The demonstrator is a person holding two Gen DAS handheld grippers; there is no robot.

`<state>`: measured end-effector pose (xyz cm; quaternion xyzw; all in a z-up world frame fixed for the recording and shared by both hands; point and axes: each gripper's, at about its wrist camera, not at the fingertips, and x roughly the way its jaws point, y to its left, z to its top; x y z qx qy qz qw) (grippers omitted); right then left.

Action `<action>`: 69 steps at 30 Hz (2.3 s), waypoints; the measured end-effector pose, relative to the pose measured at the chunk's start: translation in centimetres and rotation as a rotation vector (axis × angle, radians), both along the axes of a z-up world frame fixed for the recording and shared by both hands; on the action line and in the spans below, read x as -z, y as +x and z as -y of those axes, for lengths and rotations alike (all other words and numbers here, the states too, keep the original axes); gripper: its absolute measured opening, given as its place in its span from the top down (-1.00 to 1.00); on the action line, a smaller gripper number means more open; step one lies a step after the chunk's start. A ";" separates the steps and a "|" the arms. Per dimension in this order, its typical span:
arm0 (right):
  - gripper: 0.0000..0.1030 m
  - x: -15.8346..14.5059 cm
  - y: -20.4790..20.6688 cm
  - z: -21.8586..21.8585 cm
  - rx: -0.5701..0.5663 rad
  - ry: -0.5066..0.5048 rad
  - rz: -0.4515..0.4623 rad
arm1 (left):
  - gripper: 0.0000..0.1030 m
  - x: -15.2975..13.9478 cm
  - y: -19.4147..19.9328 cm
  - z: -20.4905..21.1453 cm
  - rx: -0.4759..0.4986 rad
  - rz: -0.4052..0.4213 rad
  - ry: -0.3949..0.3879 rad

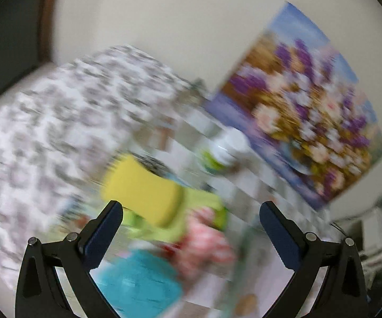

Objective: Organize soft objects
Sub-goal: 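Move the left tool to the yellow sponge while the right tool reaches the striped towel, then close the left tool on the yellow sponge while the right tool grasps the striped towel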

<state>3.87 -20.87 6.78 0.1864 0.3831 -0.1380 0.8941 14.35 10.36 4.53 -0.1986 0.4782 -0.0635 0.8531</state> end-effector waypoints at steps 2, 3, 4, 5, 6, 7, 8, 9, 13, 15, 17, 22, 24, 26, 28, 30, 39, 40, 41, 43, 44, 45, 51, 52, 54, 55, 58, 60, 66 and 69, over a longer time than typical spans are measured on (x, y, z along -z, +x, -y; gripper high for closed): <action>-1.00 -0.3 0.9 -1.3 -0.032 0.015 0.005 | -0.99 -0.1 0.4 -1.7 -0.032 -0.007 0.053; -1.00 -0.4 1.4 -2.0 -0.048 0.018 0.001 | -0.99 -0.1 0.6 -2.6 -0.052 -0.016 0.097; -1.00 -0.5 1.8 -2.6 -0.059 0.018 -0.007 | -0.99 -0.1 0.7 -3.3 -0.064 -0.023 0.127; -1.00 -0.5 2.3 -3.4 -0.070 0.014 -0.015 | -0.99 0.0 0.9 -4.0 -0.075 -0.034 0.156; -1.00 -0.5 2.7 -4.1 -0.083 0.011 -0.019 | -0.99 0.1 1.0 -4.6 -0.084 -0.043 0.176; -1.00 -0.5 3.1 -4.8 -0.097 0.011 -0.026 | -0.99 0.3 1.2 -5.3 -0.097 -0.057 0.198; -1.00 -0.4 3.5 -5.4 -0.107 0.014 -0.035 | -0.99 0.4 1.2 -6.0 -0.107 -0.065 0.204; -1.00 -0.3 3.8 -5.9 -0.117 0.015 -0.043 | -0.99 0.6 1.4 -6.5 -0.118 -0.070 0.203; -1.00 0.4 5.3 -8.3 -0.162 0.020 -0.067 | -0.99 1.3 2.0 -7.6 -0.127 -0.094 0.179; -1.00 1.1 6.2 -9.5 -0.188 0.022 -0.086 | -0.99 1.8 2.3 -7.5 -0.116 -0.107 0.186; -1.00 2.2 7.2 -10.8 -0.213 0.023 -0.122 | -0.99 2.5 2.9 -7.2 -0.086 -0.126 0.180; -1.00 5.2 8.9 -13.2 -0.266 0.017 -0.205 | -0.99 4.1 4.0 -6.0 -0.029 -0.170 0.165; -1.00 6.2 9.3 -13.8 -0.285 0.023 -0.226 | -0.99 5.0 4.4 -5.4 -0.013 -0.192 0.171; -1.00 7.1 9.7 -14.3 -0.296 0.029 -0.246 | -0.99 5.6 4.7 -5.0 0.004 -0.207 0.167; -1.00 7.8 9.9 -14.7 -0.304 0.024 -0.263 | -0.99 6.2 4.9 -4.6 0.024 -0.225 0.156; -1.00 8.6 10.1 -15.0 -0.316 0.027 -0.283 | -0.99 6.5 5.0 -4.5 0.031 -0.232 0.152; -1.00 10.2 10.4 -15.2 -0.330 0.046 -0.332 | -0.99 8.0 5.6 -3.7 0.113 -0.281 0.170; -1.00 10.3 10.5 -15.2 -0.333 0.046 -0.336 | -0.99 8.1 5.7 -3.6 0.123 -0.283 0.183; -1.00 10.5 10.5 -15.3 -0.337 0.049 -0.342 | -0.99 8.2 5.9 -3.6 0.137 -0.289 0.200; -1.00 10.6 10.6 -15.5 -0.342 0.049 -0.351 | -0.99 8.2 6.4 -3.3 0.166 -0.291 0.238; -1.00 10.7 10.7 -15.6 -0.347 0.045 -0.354 | -0.99 8.0 6.7 -3.0 0.181 -0.287 0.254; -1.00 10.8 10.8 -15.7 -0.351 0.044 -0.356 | -0.99 7.8 6.9 -2.7 0.198 -0.282 0.259; -1.00 10.6 10.9 -15.6 -0.353 0.042 -0.349 | -0.99 7.6 8.2 1.4 0.382 -0.316 0.307; -1.00 10.7 10.9 -15.6 -0.352 0.044 -0.350 | -0.99 7.7 8.4 1.9 0.397 -0.330 0.320; -1.00 10.8 10.9 -15.5 -0.351 0.050 -0.354 | -0.99 7.9 8.6 2.7 0.401 -0.331 0.355; -1.00 11.0 10.9 -15.5 -0.352 0.049 -0.358 | -0.99 8.0 8.7 3.4 0.421 -0.335 0.370; -1.00 11.2 11.0 -15.5 -0.355 0.051 -0.367 | -0.99 9.0 9.1 4.4 0.445 -0.375 0.388; -1.00 11.3 10.9 -15.6 -0.360 0.054 -0.370 | -0.99 9.4 9.3 4.8 0.446 -0.382 0.413; -1.00 11.6 11.0 -15.8 -0.372 0.053 -0.379 | -0.99 10.2 9.7 4.6 0.444 -0.408 0.388; -1.00 11.8 11.0 -15.7 -0.373 0.063 -0.387 | -1.00 9.7 9.9 3.5 0.441 -0.390 0.370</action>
